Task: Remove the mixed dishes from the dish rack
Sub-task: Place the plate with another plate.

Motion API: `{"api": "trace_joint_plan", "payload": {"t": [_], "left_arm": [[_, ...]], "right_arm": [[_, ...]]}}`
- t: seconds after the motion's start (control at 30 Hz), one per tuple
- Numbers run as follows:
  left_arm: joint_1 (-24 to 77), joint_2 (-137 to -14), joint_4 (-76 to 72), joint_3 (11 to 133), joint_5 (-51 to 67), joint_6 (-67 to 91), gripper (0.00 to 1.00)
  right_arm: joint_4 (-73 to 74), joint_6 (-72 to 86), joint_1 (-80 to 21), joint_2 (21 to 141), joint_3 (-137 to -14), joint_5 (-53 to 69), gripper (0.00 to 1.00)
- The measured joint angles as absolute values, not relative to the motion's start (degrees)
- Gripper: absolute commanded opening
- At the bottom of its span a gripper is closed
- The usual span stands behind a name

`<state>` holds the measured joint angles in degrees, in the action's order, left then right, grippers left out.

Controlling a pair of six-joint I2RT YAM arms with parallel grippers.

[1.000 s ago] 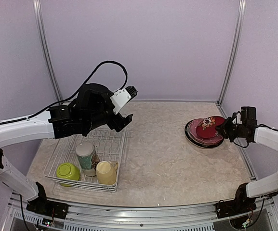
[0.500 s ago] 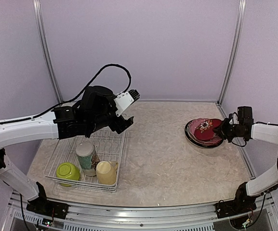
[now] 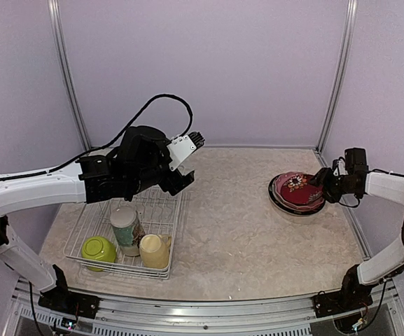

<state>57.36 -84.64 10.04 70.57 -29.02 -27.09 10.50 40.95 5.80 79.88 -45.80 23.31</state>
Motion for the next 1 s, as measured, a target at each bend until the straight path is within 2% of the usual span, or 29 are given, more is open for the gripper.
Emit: {"api": "trace_joint_plan", "payload": {"t": [0.27,0.73,1.0], "left_arm": [[57.6,-85.3,10.0,70.6,-29.3,-27.3,0.95],[57.7,-85.8,10.0,70.8,-29.6,-27.3,0.95],[57.7,-85.8,10.4,71.0,-29.6,-26.8,0.96]], "right_arm": [[18.0,36.1,3.1,80.8,-50.0,16.1,0.73],[23.8,32.8,0.6,81.6,-52.0,7.6,0.79],[25.6,32.2,0.6,78.0,-51.6,5.6,0.93]]}}
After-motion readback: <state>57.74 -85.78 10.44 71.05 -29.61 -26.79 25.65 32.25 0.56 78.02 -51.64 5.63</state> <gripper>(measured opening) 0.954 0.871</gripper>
